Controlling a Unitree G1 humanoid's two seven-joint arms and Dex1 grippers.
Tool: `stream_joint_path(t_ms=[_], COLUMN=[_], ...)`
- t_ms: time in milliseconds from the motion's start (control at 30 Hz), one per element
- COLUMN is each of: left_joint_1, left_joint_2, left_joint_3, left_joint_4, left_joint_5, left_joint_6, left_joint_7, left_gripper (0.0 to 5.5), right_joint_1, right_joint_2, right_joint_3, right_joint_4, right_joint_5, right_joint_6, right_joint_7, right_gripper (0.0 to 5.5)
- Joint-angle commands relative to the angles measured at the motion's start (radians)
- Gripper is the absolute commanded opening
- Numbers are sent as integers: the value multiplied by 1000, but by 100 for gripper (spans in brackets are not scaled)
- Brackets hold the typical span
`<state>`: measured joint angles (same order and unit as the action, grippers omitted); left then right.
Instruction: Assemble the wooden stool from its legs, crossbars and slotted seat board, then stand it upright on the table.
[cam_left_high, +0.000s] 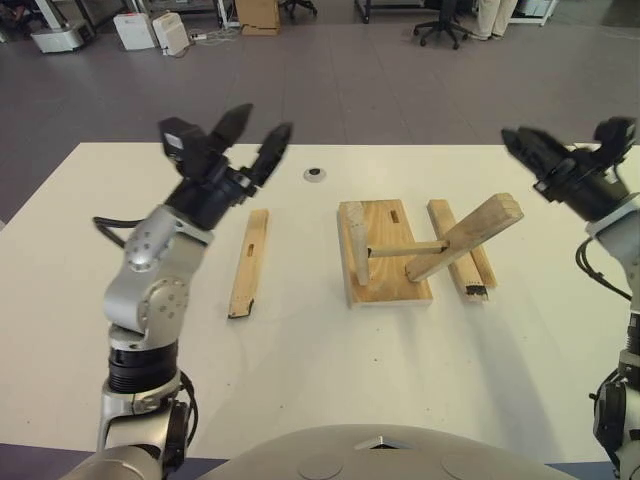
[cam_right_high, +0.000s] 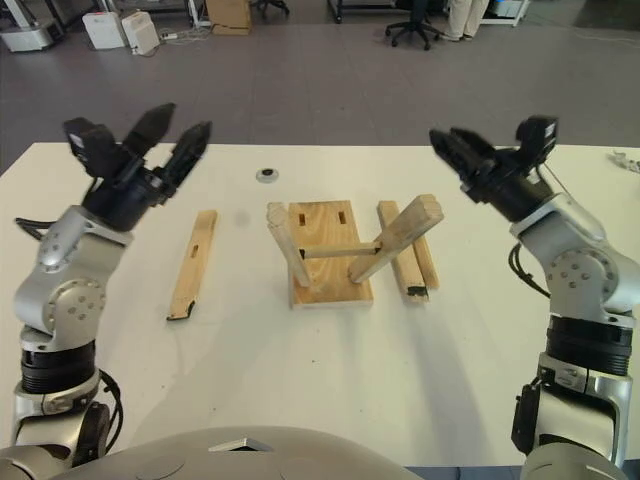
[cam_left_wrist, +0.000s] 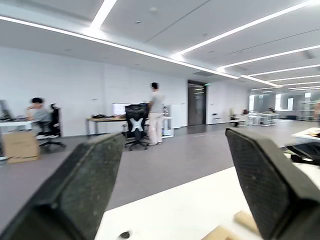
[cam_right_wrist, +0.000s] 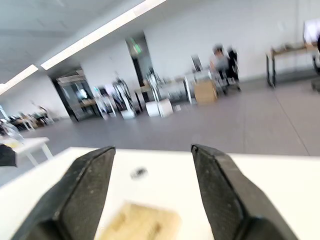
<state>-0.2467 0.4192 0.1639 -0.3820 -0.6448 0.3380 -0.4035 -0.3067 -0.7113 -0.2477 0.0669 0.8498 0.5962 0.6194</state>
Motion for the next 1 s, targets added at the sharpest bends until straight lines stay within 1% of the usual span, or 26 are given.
stream_joint_path(t_ms=[33, 133, 200, 233, 267, 300, 367, 433, 500, 567, 633, 667, 700, 800, 867, 933, 1000], left_joint_1=[129, 258, 329, 355, 374, 389, 385, 352, 322, 301, 274, 255, 236, 210, 218, 236, 221], left_joint_2=[101, 185, 252, 284, 314, 343, 362, 351, 378, 379, 357, 345, 333, 258, 225, 194, 171], left_joint_3=[-43, -43, -77, -105, -137, -176, -246, -311, -383, -420, -463, -493, -518, -565, -602, -596, -555], left_joint_4=[73, 96, 74, 54, 36, 19, -1, -4, 43, 84, 104, 126, 151, 203, 238, 284, 340], left_joint_5=[105, 163, 216, 250, 287, 334, 405, 455, 566, 611, 635, 669, 701, 737, 831, 890, 904], left_joint_6=[7, -11, -29, -37, -46, -59, -78, -84, -128, -152, -156, -170, -185, -196, -200, -180, -172], left_joint_7=[-116, -217, -292, -325, -352, -377, -405, -416, -426, -440, -453, -451, -446, -394, -313, -224, -154], left_gripper=[369, 369, 369, 369, 369, 369, 369, 369, 369, 369, 369, 369, 369, 369, 369, 369, 369], right_joint_1=[127, 161, 176, 191, 202, 175, 37, -162, -345, -466, -512, -515, -511, -476, -447, -413, -364], right_joint_2=[71, 188, 246, 255, 252, 262, 240, 231, 268, 305, 313, 306, 301, 304, 297, 283, 257], right_joint_3=[177, 302, 372, 406, 421, 395, 366, 386, 417, 498, 620, 676, 706, 663, 621, 616, 607], right_joint_4=[-107, -276, -378, -435, -477, -460, -273, 71, 441, 745, 944, 998, 1031, 1061, 1063, 1043, 963], right_joint_5=[-80, -120, -143, -150, -163, -180, -328, -482, -587, -716, -871, -938, -974, -921, -878, -879, -861], right_joint_6=[-3, 29, 70, 87, 86, 81, -27, -157, -286, -424, -547, -600, -644, -737, -777, -822, -840], right_joint_7=[118, 24, -49, -61, -60, -90, -135, -147, -130, -104, -86, -69, -37, 210, 350, 428, 505], right_gripper=[283, 283, 283, 283, 283, 283, 283, 283, 283, 283, 283, 283, 283, 283, 283, 283, 283])
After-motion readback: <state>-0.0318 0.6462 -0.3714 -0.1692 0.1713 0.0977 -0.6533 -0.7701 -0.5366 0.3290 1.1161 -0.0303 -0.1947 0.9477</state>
